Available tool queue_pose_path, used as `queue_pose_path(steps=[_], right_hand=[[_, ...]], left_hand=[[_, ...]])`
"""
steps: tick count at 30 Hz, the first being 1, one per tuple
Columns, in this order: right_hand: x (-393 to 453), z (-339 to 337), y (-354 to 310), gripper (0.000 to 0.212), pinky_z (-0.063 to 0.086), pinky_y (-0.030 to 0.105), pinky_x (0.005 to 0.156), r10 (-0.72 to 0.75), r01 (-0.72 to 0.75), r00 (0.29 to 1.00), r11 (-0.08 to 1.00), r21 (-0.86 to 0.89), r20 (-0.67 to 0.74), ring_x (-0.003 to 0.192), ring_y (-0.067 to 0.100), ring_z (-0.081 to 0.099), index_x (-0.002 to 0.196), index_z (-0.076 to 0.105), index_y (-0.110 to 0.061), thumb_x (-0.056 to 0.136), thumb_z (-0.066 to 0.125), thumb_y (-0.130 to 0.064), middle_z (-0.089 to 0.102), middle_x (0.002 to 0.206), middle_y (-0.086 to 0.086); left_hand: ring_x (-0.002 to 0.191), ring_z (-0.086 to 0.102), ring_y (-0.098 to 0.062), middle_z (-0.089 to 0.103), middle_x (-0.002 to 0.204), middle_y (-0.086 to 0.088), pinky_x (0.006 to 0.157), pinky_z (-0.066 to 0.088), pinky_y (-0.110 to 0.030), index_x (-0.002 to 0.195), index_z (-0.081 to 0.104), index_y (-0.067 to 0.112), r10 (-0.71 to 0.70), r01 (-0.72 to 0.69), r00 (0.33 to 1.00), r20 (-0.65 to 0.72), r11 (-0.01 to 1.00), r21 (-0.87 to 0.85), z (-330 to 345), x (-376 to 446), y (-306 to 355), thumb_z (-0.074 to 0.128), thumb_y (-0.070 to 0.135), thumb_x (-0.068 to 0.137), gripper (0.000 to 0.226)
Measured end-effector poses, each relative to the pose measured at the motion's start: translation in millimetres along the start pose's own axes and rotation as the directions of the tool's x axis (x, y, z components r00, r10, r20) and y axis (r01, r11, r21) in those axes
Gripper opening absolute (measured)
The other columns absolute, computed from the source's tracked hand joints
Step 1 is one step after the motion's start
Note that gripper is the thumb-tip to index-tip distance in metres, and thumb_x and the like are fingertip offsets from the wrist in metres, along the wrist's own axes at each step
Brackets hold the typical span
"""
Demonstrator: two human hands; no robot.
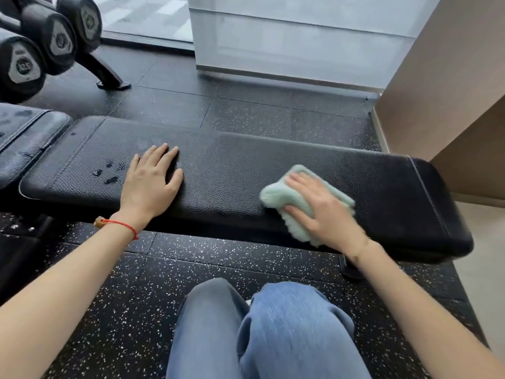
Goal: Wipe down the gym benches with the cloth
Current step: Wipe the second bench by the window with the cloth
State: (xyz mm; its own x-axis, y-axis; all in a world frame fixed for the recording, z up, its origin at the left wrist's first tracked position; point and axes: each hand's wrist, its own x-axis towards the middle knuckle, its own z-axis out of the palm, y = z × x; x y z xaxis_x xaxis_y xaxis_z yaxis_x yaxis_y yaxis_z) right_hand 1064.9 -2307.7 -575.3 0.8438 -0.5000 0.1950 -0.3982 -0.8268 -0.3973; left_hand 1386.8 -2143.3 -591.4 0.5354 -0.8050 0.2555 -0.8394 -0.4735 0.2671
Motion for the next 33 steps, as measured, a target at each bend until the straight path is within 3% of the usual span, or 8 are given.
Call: queue_pose_path(steps=[3, 6, 10, 14, 16, 22, 29, 33], right_hand=[[1.8, -22.8, 41.3, 0.06, 0.014, 0.035, 0.123, 0.202, -0.203, 0.976, 0.979, -0.009, -0.082, 0.147, 0.017, 0.025, 0.145, 0.043, -0.011, 0.094, 0.053, -0.043, 0.039, 0.154, 0.006], [50.8, -13.1, 38.7, 0.058, 0.01, 0.037, 0.123, 0.263, -0.273, 0.957, 0.959, -0.071, -0.125, 0.148, 0.022, 0.021, 0.147, 0.04, -0.01, 0.098, 0.052, -0.038, 0.035, 0.155, 0.009], [98.9, 29.8, -26.4, 0.06, 0.006, 0.038, 0.124, 0.036, -0.035, 0.999, 0.998, -0.049, 0.003, 0.15, 0.021, 0.016, 0.149, 0.036, -0.011, 0.098, 0.05, -0.04, 0.029, 0.158, 0.008], [79.7, 50.2, -61.5, 0.061, 0.007, 0.036, 0.124, -0.244, 0.244, 0.967, 0.97, 0.021, 0.076, 0.15, 0.018, 0.018, 0.149, 0.037, -0.013, 0.098, 0.05, -0.043, 0.031, 0.158, 0.005], [81.0, 44.5, -48.2, 0.06, 0.007, 0.033, 0.124, -0.266, 0.261, 0.96, 0.963, 0.065, 0.082, 0.149, 0.016, 0.02, 0.148, 0.039, -0.014, 0.098, 0.052, -0.043, 0.033, 0.157, 0.003], [178.6, 45.4, -39.6, 0.061, 0.002, 0.035, 0.123, -0.054, 0.057, 0.995, 0.998, -0.027, 0.088, 0.15, 0.021, 0.015, 0.151, 0.031, -0.009, 0.1, 0.046, -0.041, 0.027, 0.159, 0.008], [142.5, 54.9, -71.7, 0.065, 0.001, 0.033, 0.124, -0.394, 0.38, 0.899, 0.919, 0.104, 0.193, 0.151, 0.018, 0.011, 0.152, 0.03, -0.012, 0.099, 0.046, -0.045, 0.024, 0.16, 0.004], [166.6, 53.9, -55.4, 0.063, 0.007, 0.033, 0.124, -0.338, 0.326, 0.922, 0.941, 0.092, 0.19, 0.15, 0.015, 0.015, 0.15, 0.034, -0.013, 0.098, 0.049, -0.044, 0.028, 0.159, 0.002]], left_hand=[[0.146, 0.024, -0.024, 0.033, 0.156, -0.007, 0.121, 0.012, -0.047, 0.148, 0.038, 0.02, -0.008, 0.008, 1.0, 0.003, 1.0, 0.015, 1.4, -0.5, 1.9, 0.039, 0.04, 0.096, 0.056], [0.146, 0.025, -0.025, 0.034, 0.156, -0.008, 0.121, 0.013, -0.049, 0.147, 0.04, 0.019, -0.027, 0.027, 1.0, 0.001, 1.0, 0.012, 2.3, 0.4, 5.9, 0.035, 0.042, 0.091, 0.06], [0.147, 0.024, -0.024, 0.033, 0.156, -0.007, 0.121, 0.012, -0.048, 0.147, 0.039, 0.019, -0.032, 0.032, 0.999, 0.008, 0.999, 0.024, 4.0, 1.0, 6.1, 0.034, 0.043, 0.092, 0.06], [0.148, 0.021, -0.022, 0.03, 0.158, -0.005, 0.121, 0.01, -0.046, 0.15, 0.035, 0.02, -0.037, 0.037, 0.999, 0.025, 0.999, 0.025, 4.5, -0.2, 4.9, 0.043, 0.036, 0.098, 0.055], [0.148, 0.02, -0.021, 0.029, 0.159, -0.004, 0.122, 0.01, -0.046, 0.15, 0.034, 0.021, -0.034, 0.034, 0.999, 0.029, 0.999, 0.025, 2.9, -0.5, 5.3, 0.039, 0.04, 0.097, 0.057], [0.148, 0.021, -0.016, 0.032, 0.157, 0.002, 0.122, 0.011, -0.042, 0.149, 0.037, 0.025, -0.062, 0.062, 0.998, 0.027, 0.998, -0.004, -2.5, 0.6, 7.6, 0.034, 0.045, 0.091, 0.061], [0.147, 0.023, -0.014, 0.034, 0.155, 0.005, 0.122, 0.01, -0.038, 0.147, 0.039, 0.023, -0.039, 0.04, 0.998, 0.041, 0.998, -0.038, -9.7, 3.4, 2.6, 0.037, 0.036, 0.091, 0.058], [0.147, 0.022, -0.014, 0.034, 0.156, 0.004, 0.122, 0.009, -0.038, 0.147, 0.039, 0.021, -0.036, 0.039, 0.999, 0.036, 0.996, -0.079, -10.0, 4.9, 1.3, 0.044, 0.029, 0.095, 0.053]])
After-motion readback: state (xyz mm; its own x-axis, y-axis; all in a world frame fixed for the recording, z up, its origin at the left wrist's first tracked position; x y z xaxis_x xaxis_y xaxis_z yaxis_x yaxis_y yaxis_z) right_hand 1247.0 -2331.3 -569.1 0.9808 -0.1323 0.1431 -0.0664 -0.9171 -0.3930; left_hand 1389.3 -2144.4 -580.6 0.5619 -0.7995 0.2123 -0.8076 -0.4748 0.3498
